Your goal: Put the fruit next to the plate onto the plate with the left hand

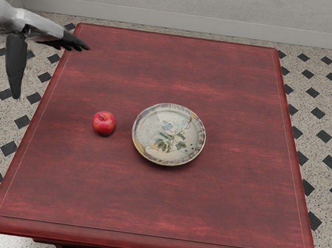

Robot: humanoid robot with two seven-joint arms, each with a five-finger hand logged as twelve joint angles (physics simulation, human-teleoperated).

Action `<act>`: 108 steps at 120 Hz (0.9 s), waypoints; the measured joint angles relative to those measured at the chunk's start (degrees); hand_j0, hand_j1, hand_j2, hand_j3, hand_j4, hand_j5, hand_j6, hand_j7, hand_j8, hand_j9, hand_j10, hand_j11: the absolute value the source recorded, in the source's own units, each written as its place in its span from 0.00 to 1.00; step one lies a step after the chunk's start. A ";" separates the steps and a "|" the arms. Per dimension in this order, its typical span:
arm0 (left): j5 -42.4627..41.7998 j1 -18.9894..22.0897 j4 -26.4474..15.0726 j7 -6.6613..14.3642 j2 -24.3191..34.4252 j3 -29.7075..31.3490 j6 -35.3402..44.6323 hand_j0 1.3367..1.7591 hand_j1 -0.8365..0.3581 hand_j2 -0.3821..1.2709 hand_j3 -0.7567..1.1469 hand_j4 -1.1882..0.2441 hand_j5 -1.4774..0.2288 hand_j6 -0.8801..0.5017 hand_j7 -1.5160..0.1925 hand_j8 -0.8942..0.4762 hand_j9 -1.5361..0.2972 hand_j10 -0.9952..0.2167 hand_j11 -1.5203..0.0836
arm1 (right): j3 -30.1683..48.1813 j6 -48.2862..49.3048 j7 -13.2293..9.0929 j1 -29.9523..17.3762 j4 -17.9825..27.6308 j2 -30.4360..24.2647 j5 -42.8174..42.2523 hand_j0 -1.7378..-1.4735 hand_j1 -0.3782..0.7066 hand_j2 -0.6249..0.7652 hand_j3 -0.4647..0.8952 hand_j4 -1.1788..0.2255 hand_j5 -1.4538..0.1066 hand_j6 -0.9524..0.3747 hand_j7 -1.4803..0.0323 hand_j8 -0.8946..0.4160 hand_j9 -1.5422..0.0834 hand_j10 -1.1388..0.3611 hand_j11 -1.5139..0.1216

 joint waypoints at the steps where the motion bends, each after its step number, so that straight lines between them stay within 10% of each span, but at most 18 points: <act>1: 0.22 -0.04 -0.24 0.97 -0.10 -0.06 0.00 0.76 0.99 0.23 0.40 0.83 0.87 0.63 0.89 0.65 0.84 0.82 0.95 | 0.00 0.00 0.00 0.00 0.00 0.00 0.00 0.30 0.04 0.45 0.34 0.83 0.92 0.71 0.97 0.67 0.94 0.75 0.91; 15: 1.99 0.45 -2.19 14.41 -3.46 -0.54 0.00 0.76 0.99 0.23 0.40 0.83 0.87 0.63 0.89 0.65 0.84 0.82 0.95 | -0.01 0.01 0.00 0.00 0.00 0.00 0.00 0.30 0.04 0.45 0.34 0.83 0.92 0.71 0.97 0.67 0.94 0.75 0.91; 30: 2.27 0.23 -6.91 20.08 -3.58 -1.95 1.53 0.76 0.99 0.23 0.40 0.83 0.87 0.63 0.89 0.65 0.84 0.82 0.95 | -0.02 0.01 0.00 0.00 0.00 0.00 0.00 0.30 0.04 0.45 0.34 0.83 0.92 0.71 0.97 0.67 0.94 0.75 0.91; 56: 2.53 2.49 -17.98 22.21 -4.19 -5.57 16.21 0.76 0.99 0.23 0.40 0.83 0.86 0.63 0.89 0.65 0.84 0.82 0.95 | -0.02 0.00 0.00 -0.05 0.00 0.00 0.00 0.30 0.04 0.45 0.34 0.83 0.92 0.71 0.97 0.67 0.94 0.75 0.91; 108: 11.38 14.30 -19.93 22.51 -10.92 -8.11 30.12 0.76 0.96 0.24 0.40 0.80 0.84 0.61 0.86 0.63 0.82 0.79 0.92 | -0.02 0.01 0.00 -0.09 0.00 0.00 0.00 0.30 0.04 0.45 0.34 0.83 0.92 0.71 0.97 0.67 0.94 0.75 0.91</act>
